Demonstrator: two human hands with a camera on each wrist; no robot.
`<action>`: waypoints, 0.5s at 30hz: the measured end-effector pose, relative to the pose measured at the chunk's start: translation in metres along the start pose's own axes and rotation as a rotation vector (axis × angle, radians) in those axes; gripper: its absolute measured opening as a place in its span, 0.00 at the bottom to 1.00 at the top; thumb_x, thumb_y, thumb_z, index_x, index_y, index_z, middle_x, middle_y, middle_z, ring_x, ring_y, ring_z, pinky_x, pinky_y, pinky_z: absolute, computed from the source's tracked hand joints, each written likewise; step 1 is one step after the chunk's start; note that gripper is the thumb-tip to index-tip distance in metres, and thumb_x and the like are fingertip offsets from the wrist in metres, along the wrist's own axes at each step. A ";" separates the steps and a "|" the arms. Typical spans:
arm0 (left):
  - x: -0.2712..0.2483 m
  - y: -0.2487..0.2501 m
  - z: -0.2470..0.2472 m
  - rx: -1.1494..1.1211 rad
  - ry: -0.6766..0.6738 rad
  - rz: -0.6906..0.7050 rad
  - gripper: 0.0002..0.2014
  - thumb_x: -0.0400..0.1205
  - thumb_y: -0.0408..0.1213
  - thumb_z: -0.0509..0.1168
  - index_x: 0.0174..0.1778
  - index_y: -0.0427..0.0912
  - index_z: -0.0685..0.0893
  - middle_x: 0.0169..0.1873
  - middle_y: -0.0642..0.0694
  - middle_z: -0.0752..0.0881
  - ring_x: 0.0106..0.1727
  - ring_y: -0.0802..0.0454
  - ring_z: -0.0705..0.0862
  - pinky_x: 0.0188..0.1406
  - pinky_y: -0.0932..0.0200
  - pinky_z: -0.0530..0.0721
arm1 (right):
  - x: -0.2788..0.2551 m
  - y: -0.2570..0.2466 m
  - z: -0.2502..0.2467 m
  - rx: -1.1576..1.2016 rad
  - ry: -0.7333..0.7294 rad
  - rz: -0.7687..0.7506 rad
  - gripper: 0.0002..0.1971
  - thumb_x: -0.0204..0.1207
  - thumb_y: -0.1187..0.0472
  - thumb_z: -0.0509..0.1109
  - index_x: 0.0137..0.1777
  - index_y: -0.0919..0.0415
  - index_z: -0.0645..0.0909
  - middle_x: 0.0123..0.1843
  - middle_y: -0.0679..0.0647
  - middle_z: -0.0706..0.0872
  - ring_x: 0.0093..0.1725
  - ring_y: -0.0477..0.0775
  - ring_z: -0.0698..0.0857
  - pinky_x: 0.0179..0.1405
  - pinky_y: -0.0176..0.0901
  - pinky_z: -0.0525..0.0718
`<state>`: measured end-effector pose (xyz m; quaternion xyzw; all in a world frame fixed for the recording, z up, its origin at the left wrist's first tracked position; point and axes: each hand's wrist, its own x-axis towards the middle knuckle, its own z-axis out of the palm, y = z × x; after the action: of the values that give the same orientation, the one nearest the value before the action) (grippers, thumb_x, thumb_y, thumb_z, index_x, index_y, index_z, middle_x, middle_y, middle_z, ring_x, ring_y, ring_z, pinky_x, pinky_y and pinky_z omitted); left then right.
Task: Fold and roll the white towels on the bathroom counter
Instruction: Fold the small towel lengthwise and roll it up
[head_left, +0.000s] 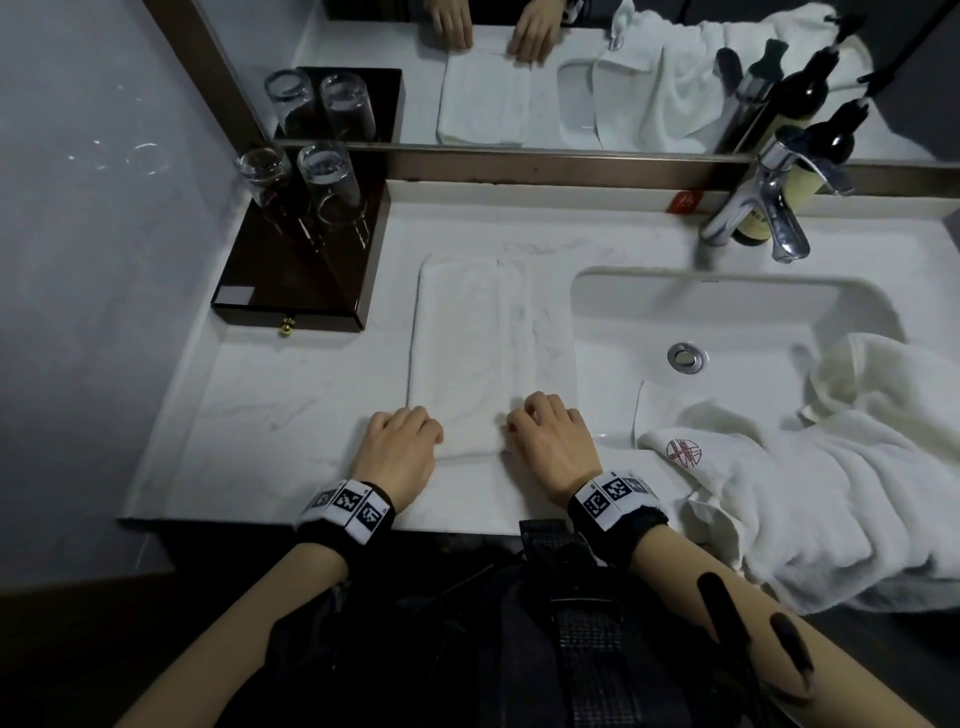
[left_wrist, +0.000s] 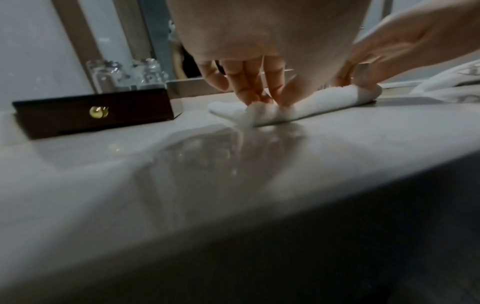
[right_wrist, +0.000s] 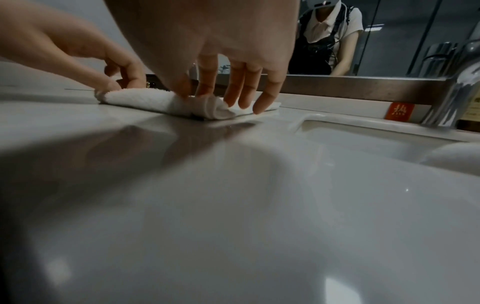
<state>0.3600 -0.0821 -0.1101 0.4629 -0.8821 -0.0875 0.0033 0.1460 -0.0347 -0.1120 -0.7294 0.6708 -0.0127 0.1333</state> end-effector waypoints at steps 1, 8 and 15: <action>-0.002 -0.002 0.000 -0.007 -0.020 -0.012 0.09 0.72 0.40 0.69 0.48 0.48 0.83 0.46 0.51 0.83 0.49 0.50 0.82 0.53 0.55 0.68 | -0.002 -0.001 -0.001 0.000 -0.008 -0.012 0.18 0.78 0.48 0.63 0.60 0.60 0.76 0.61 0.58 0.77 0.59 0.61 0.75 0.53 0.52 0.73; 0.004 -0.014 0.000 -0.024 -0.037 0.026 0.10 0.84 0.41 0.59 0.58 0.47 0.82 0.53 0.51 0.85 0.55 0.47 0.81 0.58 0.53 0.71 | 0.003 -0.004 -0.003 -0.011 -0.010 -0.014 0.15 0.76 0.55 0.62 0.58 0.63 0.77 0.63 0.59 0.76 0.61 0.61 0.75 0.53 0.51 0.72; 0.027 -0.018 0.002 -0.141 -0.075 -0.149 0.09 0.85 0.43 0.55 0.59 0.46 0.74 0.51 0.47 0.87 0.50 0.43 0.84 0.45 0.53 0.69 | 0.021 0.001 -0.005 -0.022 -0.042 0.060 0.14 0.85 0.56 0.52 0.58 0.62 0.76 0.61 0.57 0.78 0.63 0.59 0.75 0.59 0.51 0.67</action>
<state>0.3594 -0.1137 -0.1165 0.5222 -0.8363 -0.1667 -0.0039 0.1460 -0.0565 -0.1108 -0.7104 0.6897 0.0138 0.1396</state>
